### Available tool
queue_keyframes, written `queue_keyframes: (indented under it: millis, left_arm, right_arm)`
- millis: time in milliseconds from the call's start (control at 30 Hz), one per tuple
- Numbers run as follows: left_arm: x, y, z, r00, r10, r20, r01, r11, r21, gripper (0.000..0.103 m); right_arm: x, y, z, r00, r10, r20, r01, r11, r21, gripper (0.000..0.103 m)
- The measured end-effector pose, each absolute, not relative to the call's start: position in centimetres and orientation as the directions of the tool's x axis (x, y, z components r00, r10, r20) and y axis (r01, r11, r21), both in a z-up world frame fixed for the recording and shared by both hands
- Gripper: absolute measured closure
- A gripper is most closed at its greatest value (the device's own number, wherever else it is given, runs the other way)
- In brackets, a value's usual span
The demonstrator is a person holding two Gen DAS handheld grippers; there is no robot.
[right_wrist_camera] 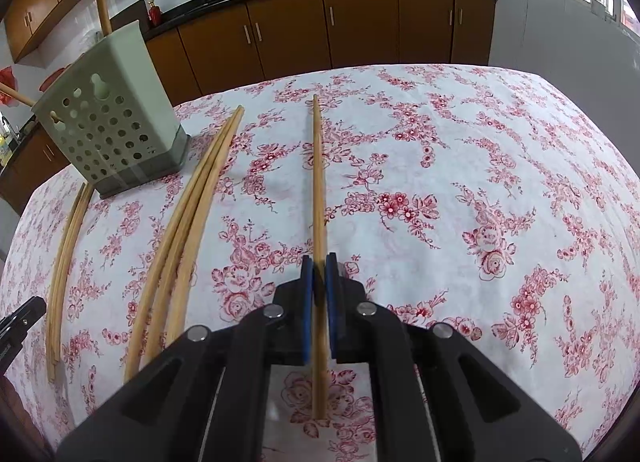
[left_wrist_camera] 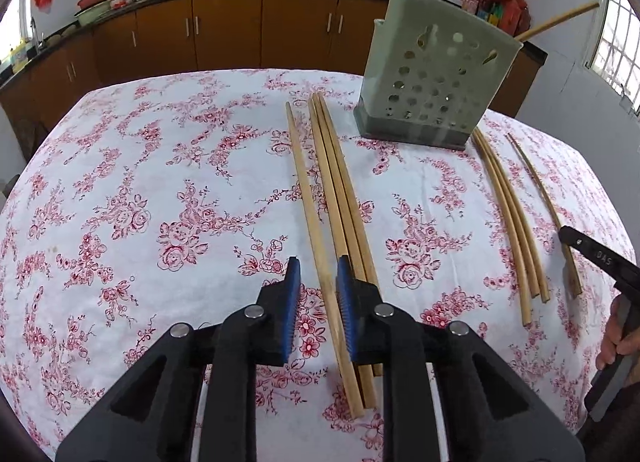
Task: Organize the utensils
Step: 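Grasp another chopstick with the right tool while the left tool grasps one too, then lift both chopsticks upright and carry them above the green holder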
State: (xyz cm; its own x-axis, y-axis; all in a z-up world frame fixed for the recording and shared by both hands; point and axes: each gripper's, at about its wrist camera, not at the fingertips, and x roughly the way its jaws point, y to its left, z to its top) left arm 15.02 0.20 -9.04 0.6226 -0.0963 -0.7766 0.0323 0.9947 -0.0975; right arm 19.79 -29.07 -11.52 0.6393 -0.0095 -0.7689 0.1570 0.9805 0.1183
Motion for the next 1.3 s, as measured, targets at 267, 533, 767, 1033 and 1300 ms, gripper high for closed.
queue_keyframes:
  millis: [267,533,767,1033,1300]
  left_arm:
    - [15.7,0.2,-9.6,0.62,-0.052,-0.783,0.013,0.998,-0.057,0.095]
    - [17.5,5.1,-9.5,0.619,0.004,-0.786,-0.088,0.994,-0.063,0.096]
    - [17.3,5.5,-9.5,0.639,-0.026,-0.769,-0.032,0.998,-0.06,0.095]
    - [17.2,5.6,-9.4,0.639,-0.038,-0.769,-0.034,0.996,-0.078,0.095]
    - [17.2,5.3,-9.4,0.638,-0.024,-0.77,-0.035,0.998,-0.06,0.094]
  right_arm:
    - [19.9,-28.5,-11.5,0.638,-0.014,-0.77,0.138,0.986,0.096,0.095]
    - [20.0,-27.0,-11.4,0.647,0.037,-0.762,0.061,0.993,0.099,0.095]
    - [20.7,-27.0,-11.4,0.653,0.01,-0.757,0.071,0.995,0.075,0.095]
    - [20.6,-27.0,-11.4,0.655,0.018,-0.756,0.071,0.994,0.085,0.095]
    - [20.4,-26.9,-11.3,0.654,0.012,-0.757,0.073,0.994,0.078,0.095]
